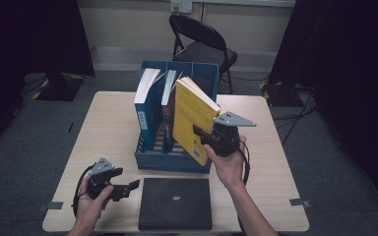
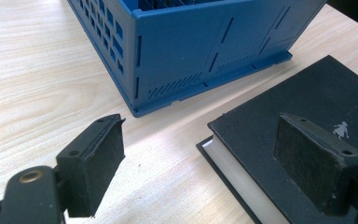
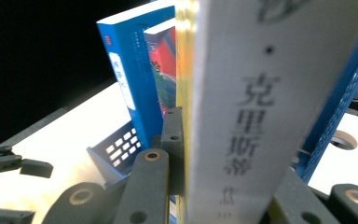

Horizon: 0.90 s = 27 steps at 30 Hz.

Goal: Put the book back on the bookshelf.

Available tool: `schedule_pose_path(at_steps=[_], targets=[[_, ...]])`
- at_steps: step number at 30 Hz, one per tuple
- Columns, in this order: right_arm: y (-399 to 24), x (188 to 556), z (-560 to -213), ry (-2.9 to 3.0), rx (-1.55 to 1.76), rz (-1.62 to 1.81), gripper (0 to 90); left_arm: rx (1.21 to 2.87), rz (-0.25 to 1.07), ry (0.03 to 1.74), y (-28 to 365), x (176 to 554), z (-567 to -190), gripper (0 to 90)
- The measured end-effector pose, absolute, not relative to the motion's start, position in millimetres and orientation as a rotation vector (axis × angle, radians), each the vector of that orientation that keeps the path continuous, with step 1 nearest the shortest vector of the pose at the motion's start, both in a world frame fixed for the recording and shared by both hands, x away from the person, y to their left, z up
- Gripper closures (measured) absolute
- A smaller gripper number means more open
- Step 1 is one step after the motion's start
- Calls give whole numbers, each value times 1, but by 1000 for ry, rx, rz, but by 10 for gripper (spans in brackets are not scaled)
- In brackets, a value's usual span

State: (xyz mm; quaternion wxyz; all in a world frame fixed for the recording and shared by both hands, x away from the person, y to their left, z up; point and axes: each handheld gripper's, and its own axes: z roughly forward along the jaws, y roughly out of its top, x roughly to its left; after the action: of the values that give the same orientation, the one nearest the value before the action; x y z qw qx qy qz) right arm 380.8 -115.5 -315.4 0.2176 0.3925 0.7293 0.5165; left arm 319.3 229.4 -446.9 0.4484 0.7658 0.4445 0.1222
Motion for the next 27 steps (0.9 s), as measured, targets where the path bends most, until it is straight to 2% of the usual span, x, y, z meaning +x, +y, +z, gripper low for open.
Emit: schedule_pose_path(at_steps=[27], targets=[[-76,422,-322,1934,1169,1325,757,1881,295,1108,232,320,-447,163]])
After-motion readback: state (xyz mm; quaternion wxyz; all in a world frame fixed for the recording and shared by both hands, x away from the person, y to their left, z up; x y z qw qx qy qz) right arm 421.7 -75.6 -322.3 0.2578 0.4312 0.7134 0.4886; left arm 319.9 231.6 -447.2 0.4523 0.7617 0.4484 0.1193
